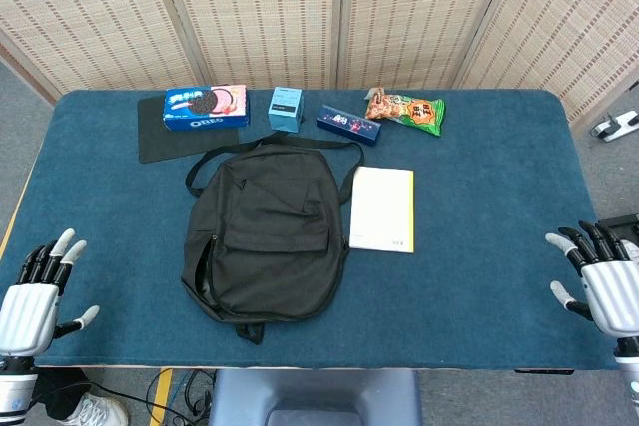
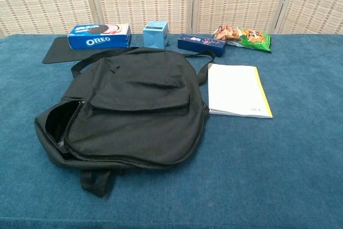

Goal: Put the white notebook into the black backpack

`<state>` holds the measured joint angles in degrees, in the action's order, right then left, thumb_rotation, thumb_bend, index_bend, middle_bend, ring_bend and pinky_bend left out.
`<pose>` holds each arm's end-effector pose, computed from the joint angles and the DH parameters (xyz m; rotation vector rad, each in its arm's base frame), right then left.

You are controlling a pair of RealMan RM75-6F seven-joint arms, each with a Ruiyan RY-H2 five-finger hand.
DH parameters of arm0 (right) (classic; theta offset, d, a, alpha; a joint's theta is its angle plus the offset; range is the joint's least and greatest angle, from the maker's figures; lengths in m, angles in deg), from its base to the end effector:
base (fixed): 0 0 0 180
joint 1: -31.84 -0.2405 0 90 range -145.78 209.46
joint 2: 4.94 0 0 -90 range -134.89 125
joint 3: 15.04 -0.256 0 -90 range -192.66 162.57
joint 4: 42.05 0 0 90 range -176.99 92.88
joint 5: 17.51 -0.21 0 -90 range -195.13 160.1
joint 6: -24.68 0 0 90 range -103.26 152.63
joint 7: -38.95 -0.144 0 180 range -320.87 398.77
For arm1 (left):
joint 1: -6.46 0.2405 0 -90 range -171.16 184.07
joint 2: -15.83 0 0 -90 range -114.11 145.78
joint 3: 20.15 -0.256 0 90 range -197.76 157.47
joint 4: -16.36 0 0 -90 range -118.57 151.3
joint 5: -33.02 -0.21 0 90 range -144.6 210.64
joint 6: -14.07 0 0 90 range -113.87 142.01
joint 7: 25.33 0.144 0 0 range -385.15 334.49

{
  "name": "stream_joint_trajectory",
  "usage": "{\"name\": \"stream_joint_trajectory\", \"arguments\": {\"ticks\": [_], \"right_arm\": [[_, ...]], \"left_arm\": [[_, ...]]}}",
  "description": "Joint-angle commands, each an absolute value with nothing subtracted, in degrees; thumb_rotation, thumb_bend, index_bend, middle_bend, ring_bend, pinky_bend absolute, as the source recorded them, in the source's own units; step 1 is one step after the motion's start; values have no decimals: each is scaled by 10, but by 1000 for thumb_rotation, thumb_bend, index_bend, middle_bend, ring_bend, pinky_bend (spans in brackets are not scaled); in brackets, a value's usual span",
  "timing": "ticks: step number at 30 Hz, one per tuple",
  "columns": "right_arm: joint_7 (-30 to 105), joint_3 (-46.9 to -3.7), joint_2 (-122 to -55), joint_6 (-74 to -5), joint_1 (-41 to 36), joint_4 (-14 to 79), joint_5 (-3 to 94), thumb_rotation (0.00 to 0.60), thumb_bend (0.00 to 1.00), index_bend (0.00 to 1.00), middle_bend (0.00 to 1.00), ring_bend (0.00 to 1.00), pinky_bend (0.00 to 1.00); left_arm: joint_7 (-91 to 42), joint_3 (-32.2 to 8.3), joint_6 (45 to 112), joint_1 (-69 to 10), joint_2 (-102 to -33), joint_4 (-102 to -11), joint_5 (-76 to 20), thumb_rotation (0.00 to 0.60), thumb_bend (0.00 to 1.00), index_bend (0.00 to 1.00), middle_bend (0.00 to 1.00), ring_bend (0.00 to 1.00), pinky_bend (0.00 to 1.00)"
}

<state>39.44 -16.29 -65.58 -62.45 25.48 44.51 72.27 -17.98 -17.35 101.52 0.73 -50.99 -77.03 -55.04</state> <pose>-0.3211 -0.1852 0.1865 1.4921 -0.7193 0.8347 -0.2934 0.1844 0.1460 -1.4214 -0.8012 -0.9149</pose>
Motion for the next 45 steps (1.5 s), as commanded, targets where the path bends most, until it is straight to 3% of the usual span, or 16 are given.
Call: {"name": "stream_joint_trajectory", "arguments": {"ticks": [1, 9, 15, 22, 33, 45], "right_arm": [[396, -164, -657, -624, 255, 444, 724, 600, 225, 239, 207, 90, 100], [407, -172, -657, -601, 233, 450, 736, 600, 221, 239, 207, 90, 100], [433, -185, -672, -535, 181, 455, 743, 600, 209, 239, 209, 90, 100], [493, -206, -732, -444, 97, 429, 749, 600, 102, 239, 212, 90, 100], [460, -201, -875, -338, -9, 255, 763, 600, 52, 239, 212, 90, 100], [377, -172, -978, -339, -44, 81, 781, 600, 52, 239, 177, 71, 100]], "left_arm": [[-180, -173, 1014, 6, -510, -772, -551, 600, 113, 122, 36, 60, 71], [-184, -173, 1018, 9, -509, -770, -549, 600, 114, 122, 36, 60, 71], [-191, -175, 1027, 15, -506, -767, -552, 600, 114, 122, 36, 60, 71], [-199, -176, 1036, 22, -502, -765, -551, 600, 113, 122, 36, 60, 71], [-211, -177, 1042, 34, -499, -757, -540, 600, 114, 122, 36, 60, 71], [-214, -176, 1031, 32, -501, -752, -533, 600, 114, 122, 36, 61, 71]]}}
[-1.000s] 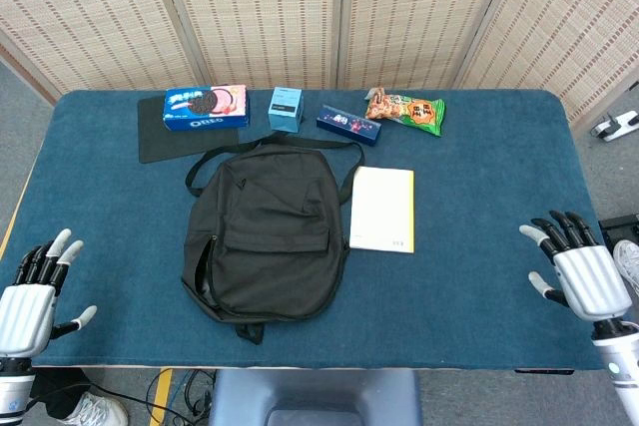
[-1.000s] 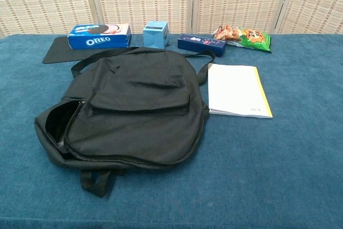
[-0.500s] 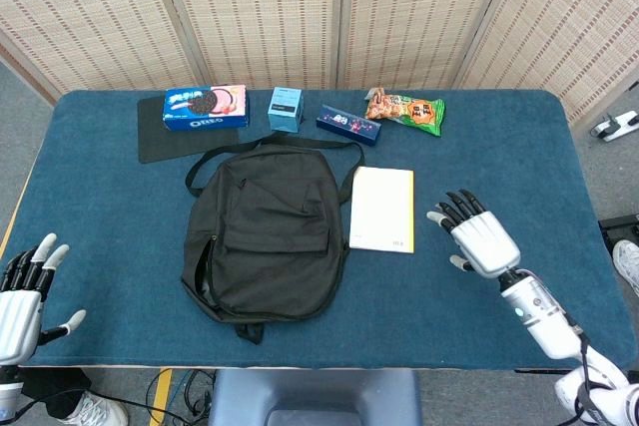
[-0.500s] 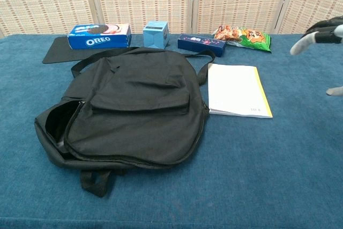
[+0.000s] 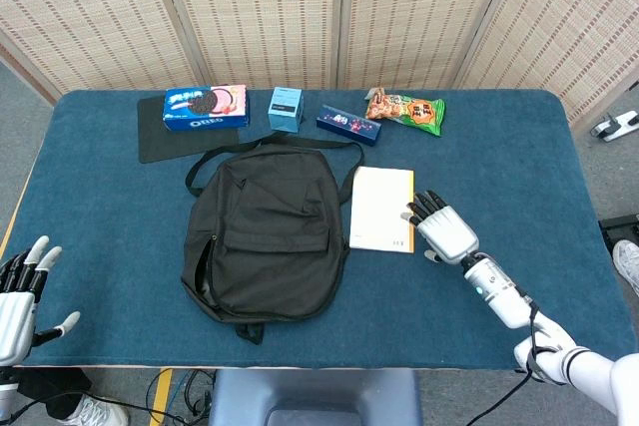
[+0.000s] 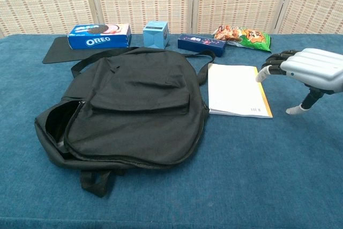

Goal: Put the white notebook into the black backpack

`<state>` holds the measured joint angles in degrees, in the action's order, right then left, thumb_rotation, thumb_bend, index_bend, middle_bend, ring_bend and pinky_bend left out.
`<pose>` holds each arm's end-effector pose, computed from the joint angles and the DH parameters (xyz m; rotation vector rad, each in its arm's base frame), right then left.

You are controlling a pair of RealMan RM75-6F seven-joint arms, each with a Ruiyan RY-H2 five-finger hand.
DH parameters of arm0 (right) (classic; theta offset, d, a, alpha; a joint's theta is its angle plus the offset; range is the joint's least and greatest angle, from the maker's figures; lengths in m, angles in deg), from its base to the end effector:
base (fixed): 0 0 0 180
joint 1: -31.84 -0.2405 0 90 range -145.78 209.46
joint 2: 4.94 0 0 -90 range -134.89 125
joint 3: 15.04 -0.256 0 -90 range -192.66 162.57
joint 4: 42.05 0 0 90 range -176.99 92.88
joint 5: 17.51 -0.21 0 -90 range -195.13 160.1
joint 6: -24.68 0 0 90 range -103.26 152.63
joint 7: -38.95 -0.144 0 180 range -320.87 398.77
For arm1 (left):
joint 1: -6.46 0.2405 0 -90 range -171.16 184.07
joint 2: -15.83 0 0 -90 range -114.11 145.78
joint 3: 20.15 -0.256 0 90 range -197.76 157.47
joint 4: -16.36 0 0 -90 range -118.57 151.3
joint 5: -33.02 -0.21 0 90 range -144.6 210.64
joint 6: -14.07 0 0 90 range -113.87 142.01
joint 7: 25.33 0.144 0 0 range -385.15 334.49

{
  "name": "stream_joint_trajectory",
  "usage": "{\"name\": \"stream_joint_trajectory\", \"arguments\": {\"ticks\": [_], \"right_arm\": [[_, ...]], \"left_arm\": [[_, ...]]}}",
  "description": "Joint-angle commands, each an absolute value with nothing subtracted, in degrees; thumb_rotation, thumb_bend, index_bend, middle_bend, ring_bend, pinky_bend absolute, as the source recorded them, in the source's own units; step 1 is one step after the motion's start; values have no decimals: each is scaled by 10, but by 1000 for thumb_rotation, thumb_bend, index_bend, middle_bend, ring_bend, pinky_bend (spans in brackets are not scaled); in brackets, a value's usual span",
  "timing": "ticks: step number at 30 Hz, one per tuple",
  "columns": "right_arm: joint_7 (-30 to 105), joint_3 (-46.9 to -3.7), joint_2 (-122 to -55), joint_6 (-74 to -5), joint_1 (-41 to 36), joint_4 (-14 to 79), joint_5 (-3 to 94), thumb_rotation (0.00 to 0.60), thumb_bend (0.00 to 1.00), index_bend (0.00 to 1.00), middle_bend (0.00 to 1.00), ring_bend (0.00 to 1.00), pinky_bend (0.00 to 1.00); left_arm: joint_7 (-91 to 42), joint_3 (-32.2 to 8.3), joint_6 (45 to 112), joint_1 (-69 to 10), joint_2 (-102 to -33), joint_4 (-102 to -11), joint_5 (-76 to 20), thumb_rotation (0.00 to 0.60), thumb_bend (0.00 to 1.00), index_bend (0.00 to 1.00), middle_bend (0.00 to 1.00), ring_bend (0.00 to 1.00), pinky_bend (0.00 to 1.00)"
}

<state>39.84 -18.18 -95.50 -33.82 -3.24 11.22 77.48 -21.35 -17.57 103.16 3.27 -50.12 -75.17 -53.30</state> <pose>-0.2627 -0.3494 0.0085 2.0163 -0.5267 0.7426 -0.3119 0.1707 0.1584 -1.3524 -0.8318 -0.8875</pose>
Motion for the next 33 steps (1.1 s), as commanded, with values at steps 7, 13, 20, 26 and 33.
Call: {"name": "stream_joint_trajectory", "arguments": {"ticks": [7, 13, 20, 26, 33], "right_arm": [[356, -160, -1008, -344, -55, 31, 785, 600, 52, 238, 177, 71, 100], [346, -152, -1020, -343, -62, 7, 784, 600, 51, 238, 176, 70, 100], [340, -150, -1036, -346, -70, -13, 781, 600, 52, 239, 176, 71, 100], [338, -143, -1049, -343, -78, -29, 781, 600, 52, 239, 176, 70, 100], [324, -138, -1062, -354, -81, -49, 783, 600, 102, 239, 176, 70, 100]], "left_arm": [[-214, -175, 1027, 31, -504, -750, -532, 600, 114, 122, 36, 61, 71], [-216, -174, 1027, 32, -504, -748, -530, 600, 114, 122, 36, 62, 71], [-217, -174, 1027, 33, -505, -746, -529, 600, 114, 122, 36, 62, 71], [-218, -174, 1028, 34, -505, -746, -529, 600, 114, 122, 36, 62, 71], [-220, -174, 1027, 35, -506, -744, -528, 600, 114, 122, 36, 62, 71]]}}
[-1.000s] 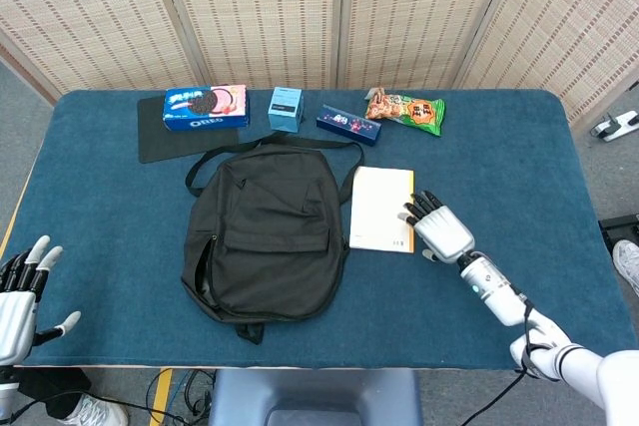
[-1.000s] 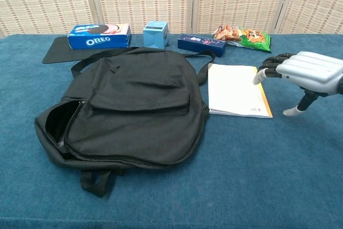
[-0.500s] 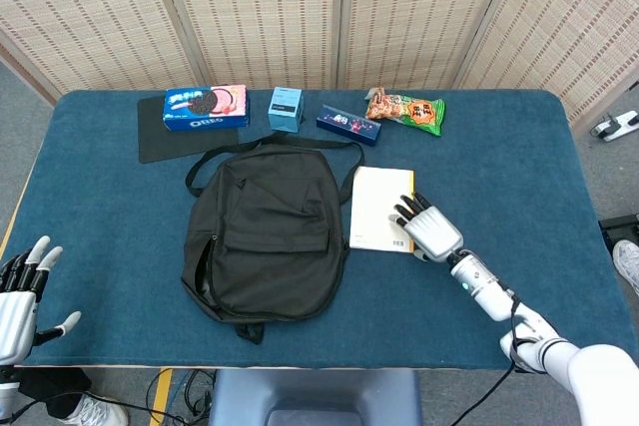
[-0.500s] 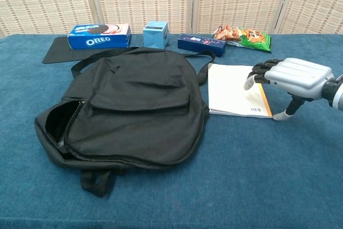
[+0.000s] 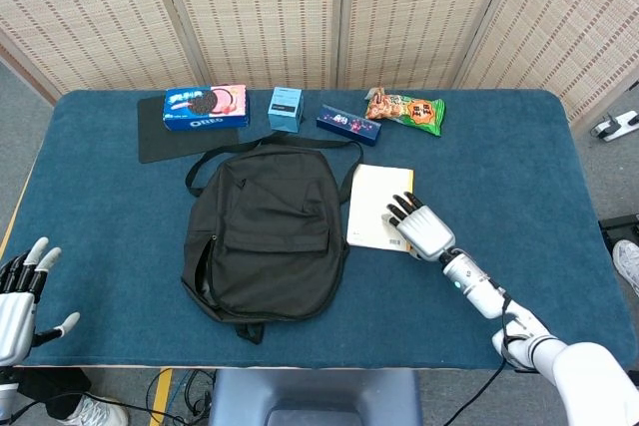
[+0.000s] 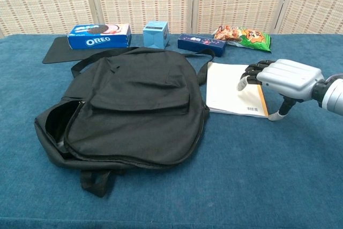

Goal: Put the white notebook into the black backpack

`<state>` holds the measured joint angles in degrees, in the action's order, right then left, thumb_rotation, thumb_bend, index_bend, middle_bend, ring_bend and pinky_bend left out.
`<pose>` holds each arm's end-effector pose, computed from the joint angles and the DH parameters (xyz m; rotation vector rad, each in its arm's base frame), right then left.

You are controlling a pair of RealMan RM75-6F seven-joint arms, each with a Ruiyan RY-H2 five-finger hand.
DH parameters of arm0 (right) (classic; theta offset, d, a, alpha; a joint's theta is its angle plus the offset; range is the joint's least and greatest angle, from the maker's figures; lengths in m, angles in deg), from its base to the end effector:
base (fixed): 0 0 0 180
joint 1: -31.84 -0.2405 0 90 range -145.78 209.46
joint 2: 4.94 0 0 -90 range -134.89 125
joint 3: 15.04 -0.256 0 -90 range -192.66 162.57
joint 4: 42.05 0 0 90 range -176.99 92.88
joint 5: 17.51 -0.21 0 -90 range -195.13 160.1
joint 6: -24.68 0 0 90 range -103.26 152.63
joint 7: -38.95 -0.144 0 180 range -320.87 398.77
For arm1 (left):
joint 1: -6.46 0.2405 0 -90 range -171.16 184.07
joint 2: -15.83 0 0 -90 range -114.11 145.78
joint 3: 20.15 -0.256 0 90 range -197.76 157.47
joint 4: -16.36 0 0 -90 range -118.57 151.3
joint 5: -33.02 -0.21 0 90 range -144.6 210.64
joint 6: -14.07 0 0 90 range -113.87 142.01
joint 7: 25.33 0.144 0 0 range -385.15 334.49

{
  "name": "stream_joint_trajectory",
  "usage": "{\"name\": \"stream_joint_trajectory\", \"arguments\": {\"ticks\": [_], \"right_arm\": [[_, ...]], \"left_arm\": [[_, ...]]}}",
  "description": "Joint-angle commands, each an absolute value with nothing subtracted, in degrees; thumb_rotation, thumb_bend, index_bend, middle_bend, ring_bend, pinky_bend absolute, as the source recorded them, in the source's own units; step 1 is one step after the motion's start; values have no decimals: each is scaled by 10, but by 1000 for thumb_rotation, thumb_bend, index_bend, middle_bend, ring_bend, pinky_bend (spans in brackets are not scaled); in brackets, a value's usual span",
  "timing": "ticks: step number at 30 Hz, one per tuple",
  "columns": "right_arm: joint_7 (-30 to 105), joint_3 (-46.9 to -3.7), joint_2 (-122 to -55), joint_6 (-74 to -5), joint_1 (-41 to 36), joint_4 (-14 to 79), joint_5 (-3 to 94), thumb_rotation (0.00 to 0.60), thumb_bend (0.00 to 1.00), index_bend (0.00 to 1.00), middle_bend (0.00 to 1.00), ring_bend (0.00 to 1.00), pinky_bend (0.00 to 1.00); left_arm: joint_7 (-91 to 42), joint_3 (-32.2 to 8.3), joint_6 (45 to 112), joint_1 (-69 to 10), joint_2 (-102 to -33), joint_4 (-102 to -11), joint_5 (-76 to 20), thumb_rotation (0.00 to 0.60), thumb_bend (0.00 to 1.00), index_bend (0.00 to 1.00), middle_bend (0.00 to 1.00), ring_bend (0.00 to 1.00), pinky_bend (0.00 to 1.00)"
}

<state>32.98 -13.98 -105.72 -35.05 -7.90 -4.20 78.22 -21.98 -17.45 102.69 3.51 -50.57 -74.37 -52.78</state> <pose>-0.2526 -0.3665 -0.0299 2.0731 -0.4836 0.7618 -0.3161 0.1700 0.1568 -1.3440 -0.8462 -0.8797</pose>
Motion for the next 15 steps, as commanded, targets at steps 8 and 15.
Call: {"name": "stream_joint_trajectory", "arguments": {"ticks": [8, 15], "right_arm": [[300, -135, -1080, -365, -89, -78, 785, 600, 244, 239, 185, 70, 100], [283, -135, -1096, -374, -95, -100, 784, 600, 307, 239, 196, 70, 100]], "left_arm": [[-218, -174, 1025, 34, -506, -743, -528, 600, 114, 122, 36, 61, 71], [-219, -174, 1023, 34, -507, -742, -528, 600, 114, 122, 36, 62, 71]]}}
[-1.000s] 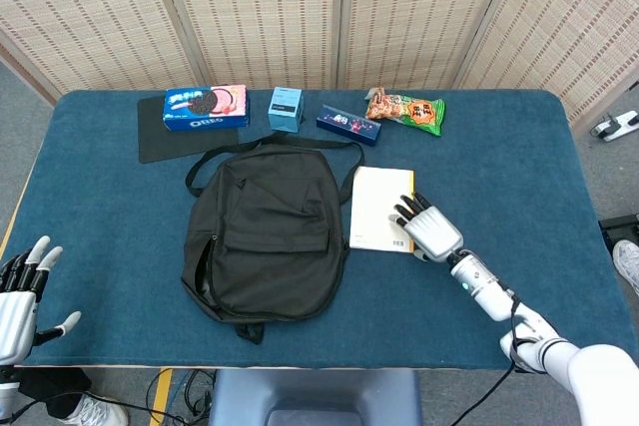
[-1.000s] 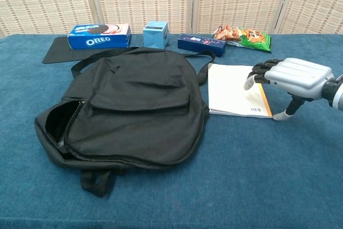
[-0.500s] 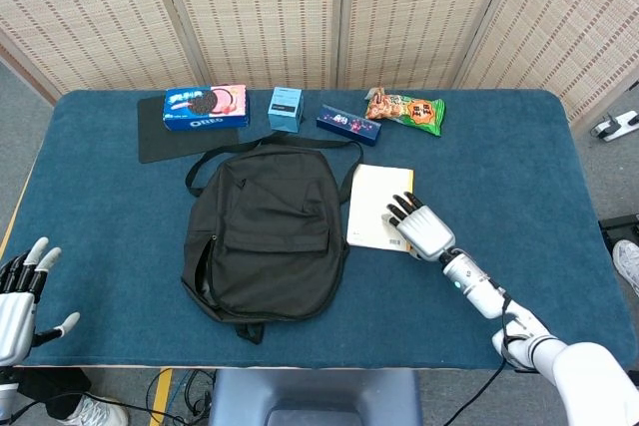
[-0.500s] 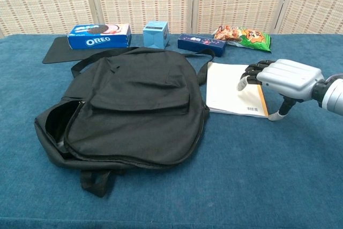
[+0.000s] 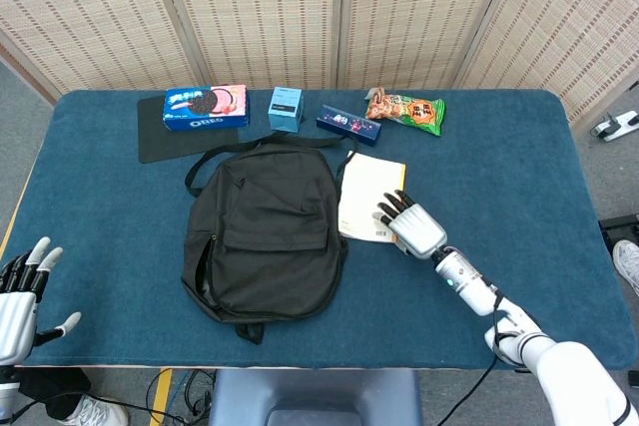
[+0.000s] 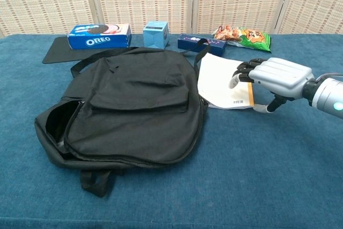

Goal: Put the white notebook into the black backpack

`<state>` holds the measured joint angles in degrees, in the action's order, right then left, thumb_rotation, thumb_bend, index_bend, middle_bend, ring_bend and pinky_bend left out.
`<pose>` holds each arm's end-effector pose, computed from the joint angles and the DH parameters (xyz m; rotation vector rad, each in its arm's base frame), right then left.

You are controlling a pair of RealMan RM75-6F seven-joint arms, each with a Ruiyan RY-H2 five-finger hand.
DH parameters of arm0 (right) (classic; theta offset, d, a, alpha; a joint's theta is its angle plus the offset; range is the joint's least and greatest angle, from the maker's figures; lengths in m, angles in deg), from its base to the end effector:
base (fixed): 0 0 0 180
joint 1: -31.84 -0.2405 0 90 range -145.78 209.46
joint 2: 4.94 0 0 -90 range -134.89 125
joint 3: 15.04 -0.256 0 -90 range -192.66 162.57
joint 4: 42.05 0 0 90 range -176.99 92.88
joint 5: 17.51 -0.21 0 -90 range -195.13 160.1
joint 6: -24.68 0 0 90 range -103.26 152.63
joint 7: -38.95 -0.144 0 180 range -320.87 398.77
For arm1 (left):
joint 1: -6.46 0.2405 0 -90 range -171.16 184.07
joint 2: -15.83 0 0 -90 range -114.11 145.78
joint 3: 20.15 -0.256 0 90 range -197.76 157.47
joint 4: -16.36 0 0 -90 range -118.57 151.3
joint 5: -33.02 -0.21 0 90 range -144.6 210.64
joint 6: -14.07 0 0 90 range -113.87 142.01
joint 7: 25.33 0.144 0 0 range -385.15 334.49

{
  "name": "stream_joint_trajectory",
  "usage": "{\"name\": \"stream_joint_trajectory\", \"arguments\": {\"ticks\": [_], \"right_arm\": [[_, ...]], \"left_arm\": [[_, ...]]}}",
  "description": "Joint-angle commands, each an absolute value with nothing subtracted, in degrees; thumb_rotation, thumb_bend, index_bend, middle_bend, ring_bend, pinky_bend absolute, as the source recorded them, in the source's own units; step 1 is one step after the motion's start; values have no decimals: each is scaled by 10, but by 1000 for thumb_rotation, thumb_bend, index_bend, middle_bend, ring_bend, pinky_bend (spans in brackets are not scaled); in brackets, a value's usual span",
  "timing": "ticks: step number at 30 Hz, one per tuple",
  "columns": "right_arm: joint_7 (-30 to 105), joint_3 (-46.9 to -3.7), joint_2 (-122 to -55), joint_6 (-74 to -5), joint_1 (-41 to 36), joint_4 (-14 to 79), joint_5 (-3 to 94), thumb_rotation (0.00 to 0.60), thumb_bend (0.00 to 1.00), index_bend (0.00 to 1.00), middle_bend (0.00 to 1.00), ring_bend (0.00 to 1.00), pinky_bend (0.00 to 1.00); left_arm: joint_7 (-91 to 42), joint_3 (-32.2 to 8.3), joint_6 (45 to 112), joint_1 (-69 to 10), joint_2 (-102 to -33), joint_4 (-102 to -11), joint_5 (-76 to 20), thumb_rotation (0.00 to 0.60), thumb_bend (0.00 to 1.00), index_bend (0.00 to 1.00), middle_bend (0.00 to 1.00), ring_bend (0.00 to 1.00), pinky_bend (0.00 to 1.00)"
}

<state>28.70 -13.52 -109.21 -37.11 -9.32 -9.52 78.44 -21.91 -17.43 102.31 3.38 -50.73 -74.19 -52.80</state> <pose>-0.2420 -0.3735 -0.0375 2.0631 -0.4876 0.8300 -0.3164 0.1708 0.1553 -1.3496 -0.8483 -0.8767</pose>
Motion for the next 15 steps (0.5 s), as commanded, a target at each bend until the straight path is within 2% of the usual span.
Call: {"name": "stream_joint_trajectory", "arguments": {"ticks": [1, 15], "right_arm": [[282, -135, -1099, -374, -96, -104, 783, 600, 308, 239, 196, 70, 100], [259, -155, -1127, -394, -108, -122, 765, 600, 346, 239, 217, 70, 100]], "left_arm": [[-219, -174, 1023, 34, -507, -741, -528, 600, 114, 122, 36, 62, 71], [-221, -174, 1019, 31, -509, -740, -528, 600, 114, 122, 36, 62, 71]]}}
